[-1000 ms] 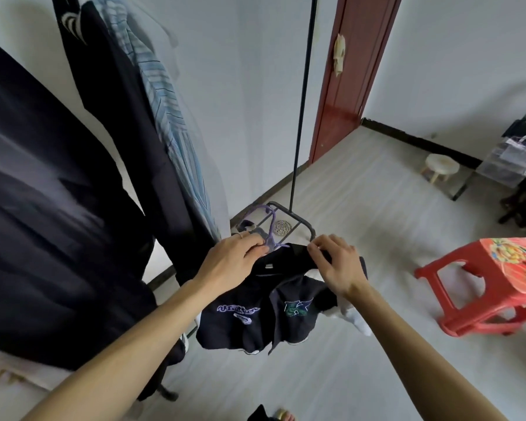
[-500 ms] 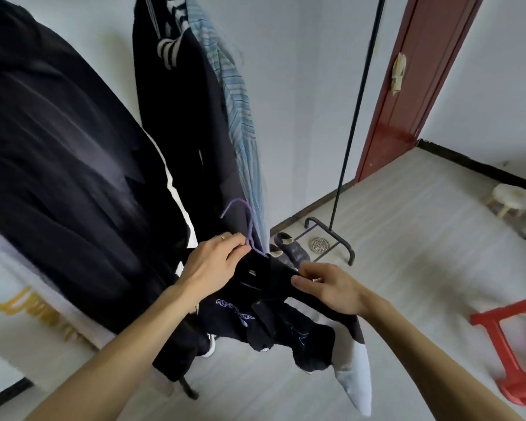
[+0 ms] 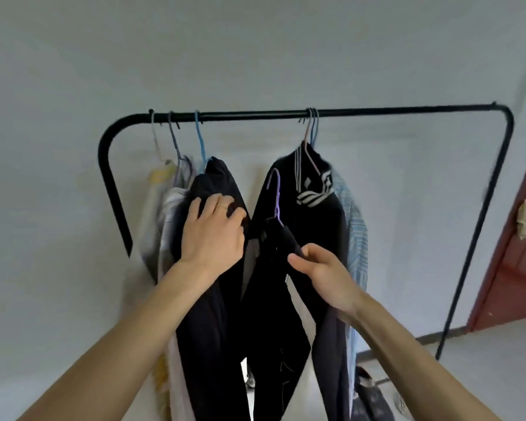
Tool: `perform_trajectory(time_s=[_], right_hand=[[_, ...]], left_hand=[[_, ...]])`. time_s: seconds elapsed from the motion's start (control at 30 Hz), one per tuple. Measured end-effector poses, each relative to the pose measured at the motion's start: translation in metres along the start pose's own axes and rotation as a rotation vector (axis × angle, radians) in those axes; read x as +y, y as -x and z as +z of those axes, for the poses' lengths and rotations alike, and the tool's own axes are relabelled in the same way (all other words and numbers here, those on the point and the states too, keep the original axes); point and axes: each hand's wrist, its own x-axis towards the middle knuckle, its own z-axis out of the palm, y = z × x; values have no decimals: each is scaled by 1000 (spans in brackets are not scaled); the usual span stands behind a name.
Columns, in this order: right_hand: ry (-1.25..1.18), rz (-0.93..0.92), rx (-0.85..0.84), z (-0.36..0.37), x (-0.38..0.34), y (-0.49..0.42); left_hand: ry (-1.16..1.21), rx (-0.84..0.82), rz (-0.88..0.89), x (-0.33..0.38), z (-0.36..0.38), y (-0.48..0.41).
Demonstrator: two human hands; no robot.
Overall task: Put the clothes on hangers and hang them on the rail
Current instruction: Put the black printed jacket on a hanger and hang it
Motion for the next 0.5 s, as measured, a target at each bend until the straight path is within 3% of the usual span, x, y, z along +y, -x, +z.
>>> perform_trajectory(time_s=[0.13, 0.23, 0.37, 0.5], right_hand=[[0, -114, 45, 14, -72, -50], [17, -152, 95, 26, -111, -90], [169, -124, 98, 42, -123, -133], [283, -30, 45, 58, -81, -144]], left_hand=[[60, -176, -233, -42, -20, -29], [153, -304, -298, -61, -19, -34], [239, -313, -297, -59, -9, -31], [258, -266, -301, -51, -1, -30]])
